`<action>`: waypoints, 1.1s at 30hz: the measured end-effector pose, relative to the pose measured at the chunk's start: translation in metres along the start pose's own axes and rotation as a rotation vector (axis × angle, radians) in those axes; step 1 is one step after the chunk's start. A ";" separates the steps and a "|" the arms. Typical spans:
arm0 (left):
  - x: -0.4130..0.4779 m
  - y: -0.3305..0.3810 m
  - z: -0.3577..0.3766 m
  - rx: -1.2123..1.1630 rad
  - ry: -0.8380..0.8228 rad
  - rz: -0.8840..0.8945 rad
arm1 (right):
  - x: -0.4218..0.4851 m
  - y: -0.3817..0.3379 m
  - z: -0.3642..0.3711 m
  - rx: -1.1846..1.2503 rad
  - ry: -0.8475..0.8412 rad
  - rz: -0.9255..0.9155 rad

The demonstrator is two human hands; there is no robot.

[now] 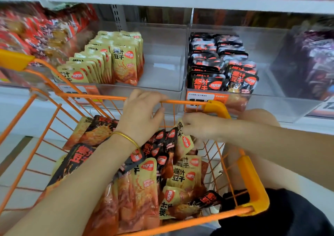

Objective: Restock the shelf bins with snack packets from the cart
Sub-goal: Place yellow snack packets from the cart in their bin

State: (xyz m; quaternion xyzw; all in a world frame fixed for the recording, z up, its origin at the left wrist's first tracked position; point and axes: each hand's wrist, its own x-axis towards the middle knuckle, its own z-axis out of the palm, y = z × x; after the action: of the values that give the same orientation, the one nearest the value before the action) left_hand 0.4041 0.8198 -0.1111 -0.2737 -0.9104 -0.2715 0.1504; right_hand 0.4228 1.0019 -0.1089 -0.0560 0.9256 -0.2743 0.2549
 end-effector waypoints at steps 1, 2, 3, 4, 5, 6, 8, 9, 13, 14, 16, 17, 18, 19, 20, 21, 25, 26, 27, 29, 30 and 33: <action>0.000 0.001 0.000 -0.038 -0.020 -0.005 | -0.005 -0.002 -0.007 -0.048 0.032 -0.028; 0.000 0.002 0.000 -0.080 -0.045 -0.015 | -0.012 -0.005 -0.016 -0.105 0.049 -0.053; 0.000 0.004 0.000 -0.123 -0.071 -0.038 | -0.022 -0.010 -0.028 -0.149 0.071 -0.101; 0.001 0.005 0.001 -0.173 -0.098 -0.066 | -0.031 -0.013 -0.039 -0.142 0.099 -0.133; 0.001 0.006 0.001 -0.226 -0.122 -0.097 | -0.036 -0.016 -0.049 -0.110 0.132 -0.169; 0.001 0.006 0.001 -0.286 -0.129 -0.119 | -0.040 -0.020 -0.057 -0.084 0.165 -0.203; 0.003 0.008 -0.003 -0.446 -0.117 -0.158 | -0.041 -0.028 -0.067 0.003 0.229 -0.252; 0.004 0.010 -0.006 -0.550 -0.117 -0.197 | -0.039 -0.031 -0.070 0.080 0.244 -0.275; 0.007 0.012 -0.018 -0.831 -0.031 -0.360 | -0.023 -0.046 -0.069 0.405 0.270 -0.320; 0.008 0.009 -0.021 -0.852 0.038 -0.394 | -0.018 -0.048 -0.067 0.534 0.242 -0.308; 0.011 -0.001 -0.027 -0.841 0.201 -0.463 | -0.005 -0.051 -0.062 0.655 0.132 -0.270; 0.013 -0.006 -0.030 -0.814 0.267 -0.491 | 0.003 -0.053 -0.057 0.601 0.090 -0.263; 0.014 -0.010 -0.033 -0.787 0.321 -0.515 | 0.012 -0.056 -0.052 0.548 0.066 -0.261; 0.016 -0.014 -0.034 -0.764 0.360 -0.526 | 0.021 -0.059 -0.049 0.535 0.056 -0.263; 0.017 -0.018 -0.035 -0.743 0.386 -0.534 | 0.031 -0.064 -0.048 0.571 0.062 -0.261; 0.017 -0.022 -0.035 -0.690 0.416 -0.540 | 0.041 -0.068 -0.050 0.642 0.088 -0.255; 0.016 -0.042 -0.036 -0.088 0.372 -0.430 | 0.093 -0.084 -0.067 0.801 0.339 -0.178; 0.014 -0.044 -0.035 0.042 0.268 -0.417 | 0.109 -0.086 -0.068 0.766 0.391 -0.146; 0.012 -0.046 -0.032 0.144 0.159 -0.425 | 0.125 -0.089 -0.066 0.703 0.422 -0.108; 0.008 -0.044 -0.025 0.288 0.023 -0.430 | 0.153 -0.090 -0.058 0.579 0.446 -0.032; 0.006 -0.044 -0.023 0.320 0.002 -0.429 | 0.165 -0.092 -0.053 0.512 0.449 -0.005; 0.007 -0.044 -0.023 0.333 -0.012 -0.433 | 0.193 -0.098 -0.045 0.387 0.498 0.050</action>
State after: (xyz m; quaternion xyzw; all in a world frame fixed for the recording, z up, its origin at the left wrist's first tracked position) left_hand 0.3758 0.7781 -0.1082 -0.0458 -0.9806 -0.1423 0.1265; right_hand 0.2304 0.8937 -0.1089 0.0851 0.8912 -0.4443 0.0332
